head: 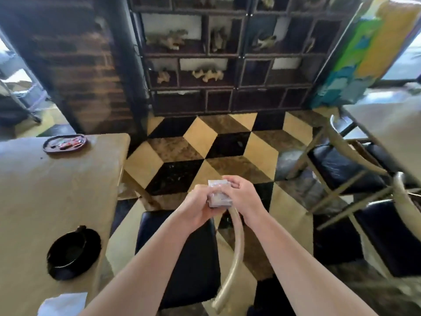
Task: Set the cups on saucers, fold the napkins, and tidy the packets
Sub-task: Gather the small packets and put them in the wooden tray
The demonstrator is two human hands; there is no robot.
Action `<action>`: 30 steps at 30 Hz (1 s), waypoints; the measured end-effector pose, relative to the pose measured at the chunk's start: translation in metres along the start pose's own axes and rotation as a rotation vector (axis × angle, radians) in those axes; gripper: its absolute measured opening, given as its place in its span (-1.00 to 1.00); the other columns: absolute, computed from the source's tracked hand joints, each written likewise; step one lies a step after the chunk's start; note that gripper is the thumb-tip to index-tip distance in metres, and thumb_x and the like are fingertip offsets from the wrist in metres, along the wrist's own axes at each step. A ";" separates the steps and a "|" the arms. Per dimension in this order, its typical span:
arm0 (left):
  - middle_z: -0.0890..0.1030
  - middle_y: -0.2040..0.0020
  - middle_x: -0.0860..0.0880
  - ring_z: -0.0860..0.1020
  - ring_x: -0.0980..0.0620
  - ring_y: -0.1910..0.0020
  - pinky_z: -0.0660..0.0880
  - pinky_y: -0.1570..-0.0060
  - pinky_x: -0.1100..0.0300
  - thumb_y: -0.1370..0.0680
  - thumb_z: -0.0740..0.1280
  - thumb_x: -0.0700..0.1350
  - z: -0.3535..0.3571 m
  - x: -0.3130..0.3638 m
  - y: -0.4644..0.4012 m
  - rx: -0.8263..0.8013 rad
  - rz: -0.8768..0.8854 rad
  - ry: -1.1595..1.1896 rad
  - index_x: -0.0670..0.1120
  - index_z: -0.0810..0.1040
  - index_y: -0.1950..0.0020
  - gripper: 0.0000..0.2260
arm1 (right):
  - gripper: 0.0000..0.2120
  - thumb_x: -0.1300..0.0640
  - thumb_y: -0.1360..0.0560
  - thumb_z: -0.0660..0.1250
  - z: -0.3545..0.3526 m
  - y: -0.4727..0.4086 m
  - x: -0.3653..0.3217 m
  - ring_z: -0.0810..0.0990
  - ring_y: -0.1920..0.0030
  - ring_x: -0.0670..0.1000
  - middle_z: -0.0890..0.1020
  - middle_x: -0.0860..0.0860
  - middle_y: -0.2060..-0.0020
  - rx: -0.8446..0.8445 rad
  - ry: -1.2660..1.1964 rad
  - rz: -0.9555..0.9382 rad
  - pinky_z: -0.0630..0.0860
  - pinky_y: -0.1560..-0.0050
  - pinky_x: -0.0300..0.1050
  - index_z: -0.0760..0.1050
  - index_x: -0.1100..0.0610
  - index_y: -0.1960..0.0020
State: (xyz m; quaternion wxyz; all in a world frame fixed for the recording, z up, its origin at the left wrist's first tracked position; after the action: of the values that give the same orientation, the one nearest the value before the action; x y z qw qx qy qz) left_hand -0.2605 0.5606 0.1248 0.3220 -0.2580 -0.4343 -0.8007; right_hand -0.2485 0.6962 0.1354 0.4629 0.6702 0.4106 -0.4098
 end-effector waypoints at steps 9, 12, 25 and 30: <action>0.76 0.07 -0.17 0.75 -0.07 0.06 0.66 0.19 0.16 -0.60 0.37 -0.27 0.181 -0.028 -0.170 0.108 -0.020 -0.041 -0.22 0.56 -0.20 -0.82 | -0.75 0.15 -0.59 0.38 -0.211 -0.136 0.032 0.70 0.02 -0.02 0.71 0.04 -0.04 0.214 -0.218 0.129 0.62 0.18 -0.22 0.60 0.12 -0.25; 0.75 0.03 -0.18 0.74 -0.11 0.02 0.68 0.11 0.09 -0.59 0.39 -0.24 0.219 -0.024 -0.212 0.184 0.007 0.020 -0.20 0.57 -0.21 -0.80 | -0.74 0.11 -0.61 0.35 -0.245 -0.178 0.025 0.69 -0.02 -0.04 0.69 0.02 -0.08 0.198 -0.194 0.110 0.62 0.17 -0.25 0.58 0.10 -0.29; 0.74 -0.06 -0.18 0.72 -0.13 -0.05 0.60 -0.20 -0.09 -0.55 0.45 -0.20 0.181 0.124 -0.372 0.429 0.243 0.217 -0.24 0.62 -0.23 -0.73 | -0.85 -0.03 -0.60 0.36 -0.190 -0.408 -0.076 0.65 0.09 -0.13 0.69 -0.09 0.06 -0.093 0.136 -0.071 0.50 0.28 -0.36 0.62 0.00 -0.10; 0.70 -0.10 -0.25 0.69 -0.18 -0.09 0.58 -0.23 -0.10 -0.55 0.44 -0.28 0.123 0.195 -0.422 0.592 0.302 0.291 -0.29 0.58 -0.24 -0.72 | -0.77 0.00 -0.63 0.28 -0.118 -0.492 -0.123 0.64 0.22 -0.10 0.68 -0.10 0.24 -0.253 0.396 -0.146 0.50 0.35 -0.24 0.66 0.03 0.08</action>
State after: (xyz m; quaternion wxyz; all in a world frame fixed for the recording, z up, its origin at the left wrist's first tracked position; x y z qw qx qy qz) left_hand -0.6851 0.7846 0.0970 0.5561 -0.0982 -0.5536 -0.6121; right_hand -0.7263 0.9030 0.1375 0.4230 0.6425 0.5888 -0.2481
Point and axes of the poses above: each hand's wrist, its own y-axis away from the middle knuckle, its own z-axis out of the palm, x = y × z, the point moved 3 cm from there along -y, towards the middle knuckle
